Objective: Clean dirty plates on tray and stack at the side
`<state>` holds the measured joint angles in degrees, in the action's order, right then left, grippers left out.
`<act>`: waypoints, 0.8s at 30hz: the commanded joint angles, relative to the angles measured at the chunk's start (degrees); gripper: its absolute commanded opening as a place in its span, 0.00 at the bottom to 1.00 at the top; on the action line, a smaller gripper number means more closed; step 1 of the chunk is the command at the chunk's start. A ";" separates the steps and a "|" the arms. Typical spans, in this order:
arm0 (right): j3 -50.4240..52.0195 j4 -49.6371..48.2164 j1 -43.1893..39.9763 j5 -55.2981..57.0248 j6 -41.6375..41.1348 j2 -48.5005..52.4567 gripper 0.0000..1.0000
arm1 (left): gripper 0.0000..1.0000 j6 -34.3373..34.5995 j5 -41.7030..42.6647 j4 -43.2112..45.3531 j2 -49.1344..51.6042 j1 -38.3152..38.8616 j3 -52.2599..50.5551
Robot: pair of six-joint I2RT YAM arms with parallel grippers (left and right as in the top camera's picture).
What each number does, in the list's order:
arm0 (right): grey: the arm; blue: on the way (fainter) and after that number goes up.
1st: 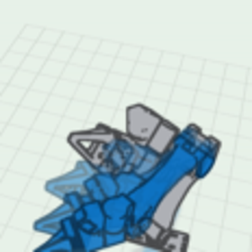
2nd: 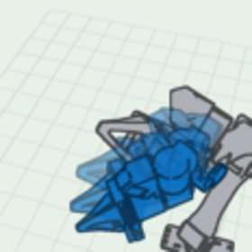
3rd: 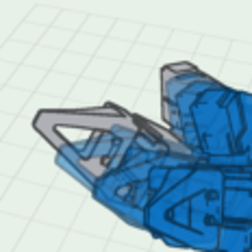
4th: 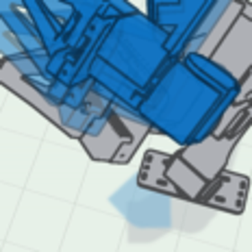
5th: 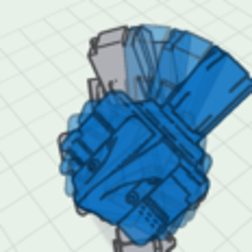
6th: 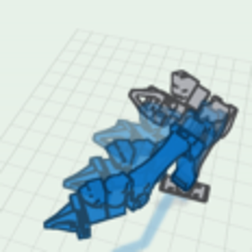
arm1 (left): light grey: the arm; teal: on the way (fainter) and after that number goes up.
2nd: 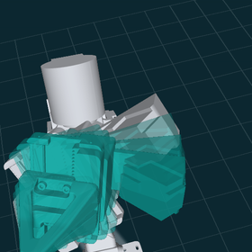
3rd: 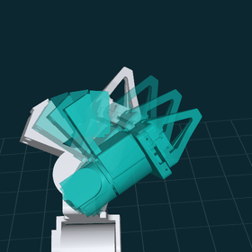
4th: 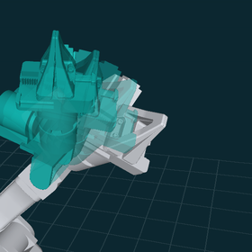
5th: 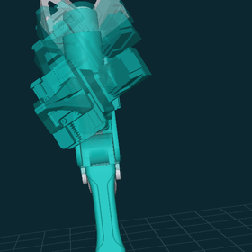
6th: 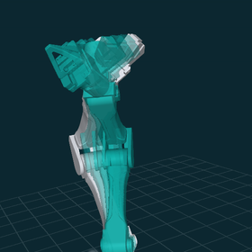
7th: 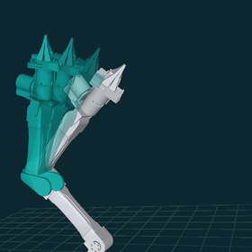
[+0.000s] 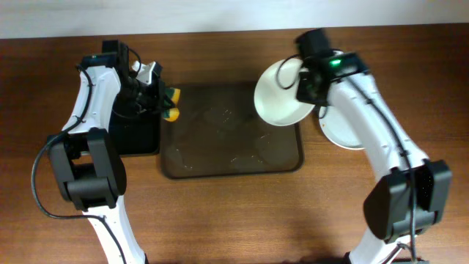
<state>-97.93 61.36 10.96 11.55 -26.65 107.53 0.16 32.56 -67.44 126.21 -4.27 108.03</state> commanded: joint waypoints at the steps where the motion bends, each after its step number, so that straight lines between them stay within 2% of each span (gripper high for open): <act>1: 0.24 1.11 -10.05 -12.00 3.76 -1.38 0.04 | 0.01 -0.83 -8.90 -2.78 0.39 -0.35 7.21; 7: 0.83 3.17 -21.29 -11.52 3.93 0.83 0.04 | 0.01 0.94 -21.90 -6.27 0.39 -0.39 12.24; 13: 3.26 3.32 -25.94 -7.06 3.72 4.63 0.04 | 0.01 3.39 -30.25 -6.78 0.42 -0.39 12.13; 24: 10.38 -3.13 -29.03 -3.76 3.74 6.56 0.04 | 0.01 3.50 -32.59 -6.54 0.42 -0.39 10.60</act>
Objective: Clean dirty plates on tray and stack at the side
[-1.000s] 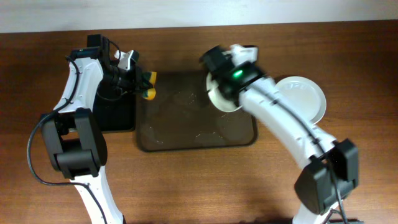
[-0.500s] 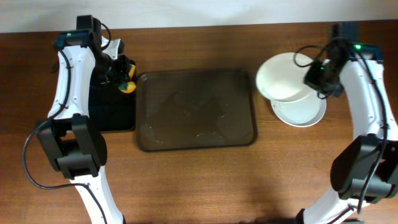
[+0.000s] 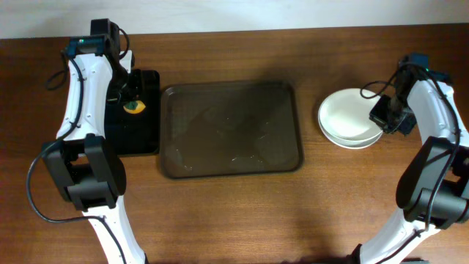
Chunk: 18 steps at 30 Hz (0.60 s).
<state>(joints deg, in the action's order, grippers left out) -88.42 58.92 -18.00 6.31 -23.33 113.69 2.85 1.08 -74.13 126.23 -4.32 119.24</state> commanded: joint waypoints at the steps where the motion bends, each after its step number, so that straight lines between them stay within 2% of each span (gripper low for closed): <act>1: 0.87 -0.87 -0.07 1.49 0.42 0.39 0.05 | 0.01 0.81 -1.11 0.15 0.42 -0.35 -0.66; 2: 0.87 -1.05 -0.07 1.46 0.42 0.39 0.13 | 0.01 0.81 -1.11 0.15 0.39 -0.35 -0.68; 3: 0.87 -1.27 -0.07 1.42 0.42 0.39 0.35 | 0.01 0.81 -1.11 0.11 0.42 -0.35 -0.70; 4: 0.87 -1.38 0.00 0.85 0.66 0.39 0.73 | 0.01 0.81 -1.11 0.11 0.42 -0.35 -0.70; 5: 0.87 -1.53 0.04 -0.48 1.57 0.39 0.95 | 0.01 0.81 -1.11 0.13 0.42 -0.37 -0.70; 6: 0.81 -1.55 0.04 -2.84 3.74 0.39 0.98 | 0.01 0.81 -1.14 0.15 0.42 -0.37 -0.70; 8: 0.61 -1.44 0.04 -9.51 9.62 0.37 0.98 | 0.01 0.81 -1.11 0.37 0.42 -0.37 -0.70; 13: -0.09 0.17 1.57 -14.43 10.05 0.04 0.98 | 0.01 0.81 -1.25 0.79 0.42 -0.37 -0.70; 18: -0.68 -0.76 6.86 -15.10 10.05 -2.27 0.99 | 0.01 0.79 -4.85 2.05 0.48 -0.37 -2.12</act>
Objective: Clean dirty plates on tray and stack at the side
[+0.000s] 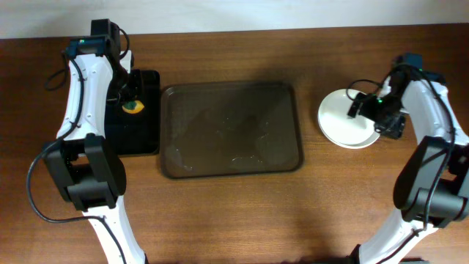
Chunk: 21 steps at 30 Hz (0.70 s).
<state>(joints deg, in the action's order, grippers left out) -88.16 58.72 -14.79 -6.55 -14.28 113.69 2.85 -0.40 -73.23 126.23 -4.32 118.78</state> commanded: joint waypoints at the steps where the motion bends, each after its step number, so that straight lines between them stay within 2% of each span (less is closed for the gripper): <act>1: -0.94 -1.01 4.83 -2.23 0.98 -2.73 0.99 | 0.01 0.74 -3.96 2.21 0.48 -0.37 -2.58; 8: -0.96 -2.21 11.43 -1.84 0.96 -3.15 0.99 | 0.01 0.52 -3.96 12.98 0.52 -0.35 -15.06; 19: -0.96 -2.62 12.90 -1.86 0.52 -3.15 0.98 | 0.01 0.44 0.24 20.94 0.52 -0.31 -25.94; 20: -0.96 -2.64 12.90 -1.86 0.52 -3.15 0.98 | 0.03 -0.15 0.87 21.00 0.52 -0.31 -26.14; 21: -0.96 -2.64 12.90 -1.86 0.52 -3.15 0.99 | 0.10 -0.37 1.25 21.03 0.52 -0.31 -26.14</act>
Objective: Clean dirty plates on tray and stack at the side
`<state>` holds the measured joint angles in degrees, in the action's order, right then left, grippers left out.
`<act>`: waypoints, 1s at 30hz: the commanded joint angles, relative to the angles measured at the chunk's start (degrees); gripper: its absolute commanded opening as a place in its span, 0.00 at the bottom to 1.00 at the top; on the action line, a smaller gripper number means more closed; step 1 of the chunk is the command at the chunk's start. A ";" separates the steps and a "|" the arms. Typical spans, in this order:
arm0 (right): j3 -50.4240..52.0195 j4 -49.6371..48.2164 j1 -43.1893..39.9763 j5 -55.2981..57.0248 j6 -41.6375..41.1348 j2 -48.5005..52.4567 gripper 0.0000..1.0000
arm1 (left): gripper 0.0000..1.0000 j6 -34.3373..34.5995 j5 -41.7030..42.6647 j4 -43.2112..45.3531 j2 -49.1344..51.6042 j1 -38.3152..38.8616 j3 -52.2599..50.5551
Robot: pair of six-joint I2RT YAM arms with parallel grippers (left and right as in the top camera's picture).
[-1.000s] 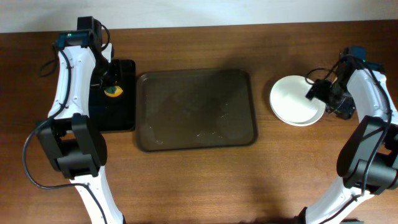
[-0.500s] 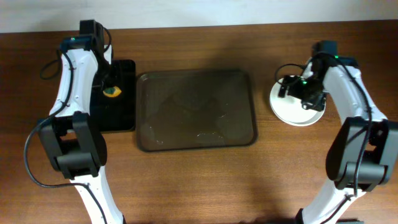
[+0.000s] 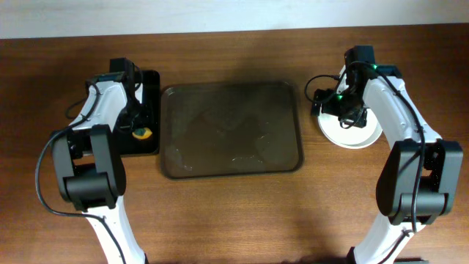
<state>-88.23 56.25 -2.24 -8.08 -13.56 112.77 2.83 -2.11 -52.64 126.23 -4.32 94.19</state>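
The dark brown tray lies mid-table with no plates on it. A stack of white plates sits to its right. My right gripper hovers at the stack's left rim, fingers apart, holding nothing. At the left, the yellow-green sponge sits over the black holder, under the tip of my left gripper, which seems shut on it.
Brown wooden table all round, with its pale back edge along the top of the view. The black holder stands tight against the tray's left side. Both arms reach in from the front corners.
My right gripper moved from over the plates' middle to their left rim, toward the tray. My left gripper and the sponge shifted nearer the front of the black holder.
My right gripper first held a white plate tilted over the tray's far right corner, with the sponge at the tray's left edge. Then the plate lay on the right-hand stack and the sponge was over the holder. The right gripper has since come off the stack.
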 commanded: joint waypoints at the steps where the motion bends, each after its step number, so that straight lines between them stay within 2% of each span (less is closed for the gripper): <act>1: -0.90 -0.17 0.35 -0.33 -0.20 -2.23 0.99 | 0.17 -1.22 3.50 0.59 0.50 -0.31 -1.55; 3: -0.90 -0.37 0.35 -0.33 -0.20 -2.23 0.98 | 0.40 -2.47 4.81 0.90 0.50 -0.31 -1.46; 5: -0.90 -0.59 0.35 -0.33 -0.20 -2.23 0.98 | 0.55 -2.45 4.94 1.25 0.50 -0.31 -1.46; 8: -0.90 -0.70 0.35 -0.33 -0.20 -2.23 0.98 | 0.83 -2.43 4.94 0.96 0.50 -0.31 -0.26; 10: -0.90 -0.81 0.35 -0.33 -0.20 -2.23 0.98 | 0.87 -2.40 4.94 -0.63 0.39 -0.31 2.43; 11: -0.90 -0.81 0.35 -0.33 -0.20 -2.23 0.98 | 0.99 -2.40 4.94 -1.60 0.31 -0.31 3.82; 15: -0.90 -0.81 0.35 -0.33 -0.17 -2.23 0.98 | 0.99 -2.40 4.15 -6.86 0.07 -0.37 11.32; 22: -0.98 -0.61 0.37 -0.59 -0.20 -2.60 1.00 | 0.99 -2.45 -3.93 -15.12 0.07 -0.52 23.15; 23: -1.07 -0.61 0.55 -0.61 -0.17 -3.23 0.96 | 0.99 -2.43 -3.91 -16.24 0.07 -0.52 24.70; 26: -2.25 -0.66 1.68 -0.33 -0.02 -6.82 0.94 | 0.99 -2.43 -3.72 -21.22 -0.20 -0.52 31.89; 30: -4.92 -0.61 3.43 -0.35 0.74 -15.37 0.96 | 0.99 -2.40 -3.50 -29.20 -0.70 -0.37 45.57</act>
<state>-89.62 55.68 -0.23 -8.08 -13.37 105.06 0.84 -4.82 -78.06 126.23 -4.73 129.27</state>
